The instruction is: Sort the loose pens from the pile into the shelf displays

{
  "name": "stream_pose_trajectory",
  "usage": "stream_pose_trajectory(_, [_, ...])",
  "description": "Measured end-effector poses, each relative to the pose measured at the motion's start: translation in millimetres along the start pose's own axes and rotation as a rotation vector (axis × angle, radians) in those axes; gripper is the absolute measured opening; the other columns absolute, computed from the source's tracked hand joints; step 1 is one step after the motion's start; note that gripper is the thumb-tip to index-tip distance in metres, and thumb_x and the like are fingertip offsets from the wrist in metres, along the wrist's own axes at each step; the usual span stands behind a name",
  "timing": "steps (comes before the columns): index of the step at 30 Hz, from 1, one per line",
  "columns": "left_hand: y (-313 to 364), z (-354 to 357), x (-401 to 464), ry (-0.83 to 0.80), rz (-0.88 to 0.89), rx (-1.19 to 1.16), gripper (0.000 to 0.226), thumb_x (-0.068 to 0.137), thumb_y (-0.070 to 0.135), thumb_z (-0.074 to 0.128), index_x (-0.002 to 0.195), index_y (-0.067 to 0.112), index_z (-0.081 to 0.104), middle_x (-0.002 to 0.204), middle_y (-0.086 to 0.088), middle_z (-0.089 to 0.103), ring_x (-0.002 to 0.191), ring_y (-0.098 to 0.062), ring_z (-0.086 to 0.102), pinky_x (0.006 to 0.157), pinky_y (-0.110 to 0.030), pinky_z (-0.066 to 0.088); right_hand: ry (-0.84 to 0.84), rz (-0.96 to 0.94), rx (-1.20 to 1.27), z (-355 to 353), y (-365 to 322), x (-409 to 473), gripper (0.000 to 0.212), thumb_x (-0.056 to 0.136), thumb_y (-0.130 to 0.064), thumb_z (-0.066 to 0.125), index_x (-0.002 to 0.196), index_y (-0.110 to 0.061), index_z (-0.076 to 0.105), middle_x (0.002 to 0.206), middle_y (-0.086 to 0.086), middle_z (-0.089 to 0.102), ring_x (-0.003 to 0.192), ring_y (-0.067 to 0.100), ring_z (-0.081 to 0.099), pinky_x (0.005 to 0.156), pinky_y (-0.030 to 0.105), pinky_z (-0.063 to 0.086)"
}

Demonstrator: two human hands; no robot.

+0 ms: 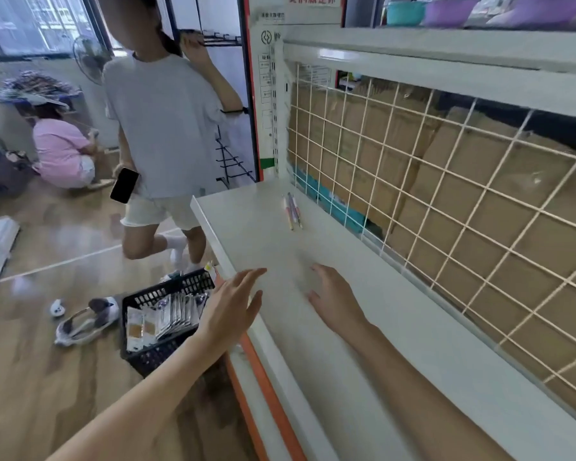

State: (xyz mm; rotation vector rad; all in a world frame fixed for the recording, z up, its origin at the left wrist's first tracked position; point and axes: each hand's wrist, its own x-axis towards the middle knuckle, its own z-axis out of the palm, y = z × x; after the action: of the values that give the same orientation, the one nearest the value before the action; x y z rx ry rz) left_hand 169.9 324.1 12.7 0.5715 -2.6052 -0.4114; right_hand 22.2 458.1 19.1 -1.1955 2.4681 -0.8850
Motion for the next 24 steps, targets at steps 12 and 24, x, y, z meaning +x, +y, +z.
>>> stream_pose_trajectory(12, [-80, 37, 129, -0.106, 0.009, -0.147, 0.04, 0.096, 0.025, 0.048, 0.135, 0.024, 0.045, 0.131, 0.0, 0.052, 0.103, -0.024, 0.062, 0.082, -0.039, 0.051, 0.089, 0.128, -0.015, 17, 1, 112, 0.047, 0.093, -0.016, 0.052, 0.138, -0.011, 0.041, 0.14, 0.008, 0.045, 0.126, 0.023, 0.044, 0.103, 0.024, 0.029])
stream_pose_trajectory(24, [-142, 68, 259, -0.277, 0.042, -0.268, 0.038, 0.097, 0.026, 0.043, 0.135, 0.024, 0.043, 0.132, -0.003, 0.051, 0.111, -0.024, 0.056, 0.092, -0.036, 0.043, 0.213, 0.337, -0.09, 37, -17, 228, 0.039, 0.09, -0.01, 0.054, 0.127, -0.02, 0.057, 0.106, 0.011, 0.06, 0.093, 0.023, 0.056, 0.077, 0.026, 0.042])
